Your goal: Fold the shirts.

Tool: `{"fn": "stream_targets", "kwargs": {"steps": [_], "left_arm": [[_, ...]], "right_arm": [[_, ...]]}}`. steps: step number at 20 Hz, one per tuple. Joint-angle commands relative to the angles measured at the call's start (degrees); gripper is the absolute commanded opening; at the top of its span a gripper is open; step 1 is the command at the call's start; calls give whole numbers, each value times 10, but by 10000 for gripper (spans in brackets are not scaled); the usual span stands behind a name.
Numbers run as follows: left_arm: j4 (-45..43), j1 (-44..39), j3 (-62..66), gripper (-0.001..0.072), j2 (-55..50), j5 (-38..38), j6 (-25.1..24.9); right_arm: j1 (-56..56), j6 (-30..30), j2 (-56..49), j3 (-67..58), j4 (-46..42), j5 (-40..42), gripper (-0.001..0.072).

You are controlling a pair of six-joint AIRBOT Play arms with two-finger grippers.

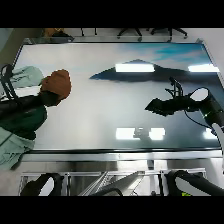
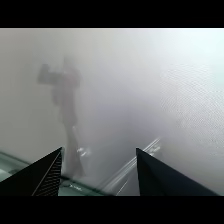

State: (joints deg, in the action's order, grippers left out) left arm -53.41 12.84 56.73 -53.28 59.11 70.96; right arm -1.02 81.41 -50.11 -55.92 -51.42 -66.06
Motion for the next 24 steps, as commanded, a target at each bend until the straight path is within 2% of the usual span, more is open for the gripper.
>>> {"fn": "stream_targets", "kwargs": {"steps": [1, 6, 10, 14, 15, 16, 17, 21, 24], "left_arm": [[-75, 81, 66, 696, -127, -11, 0], [-74, 108, 130, 696, -323, -61, 0], [-64, 86, 230, 696, -465, -66, 0], [-65, 49, 327, 693, -554, -80, 1], [-65, 42, 351, 583, -571, -75, 3], [-64, 37, 373, 278, -582, -57, 3], [-64, 33, 397, 14, -590, -26, 3], [-32, -3, 490, 13, -567, 97, 7], [85, -54, 543, 13, -497, 158, 7]], "right_arm": [[0, 0, -34, 0, 1, 8, 507], [0, 0, -87, 0, 0, 40, 506], [0, -7, -119, 0, 1, 46, 506], [0, -7, -137, 0, 0, 46, 505], [0, -7, -139, 0, 0, 46, 505], [0, -7, -139, 0, 0, 46, 505], [0, -7, -139, 0, 0, 46, 505], [0, -23, -138, 0, 1, 45, 505], [-10, -37, -131, -2, 3, 38, 505]]}}
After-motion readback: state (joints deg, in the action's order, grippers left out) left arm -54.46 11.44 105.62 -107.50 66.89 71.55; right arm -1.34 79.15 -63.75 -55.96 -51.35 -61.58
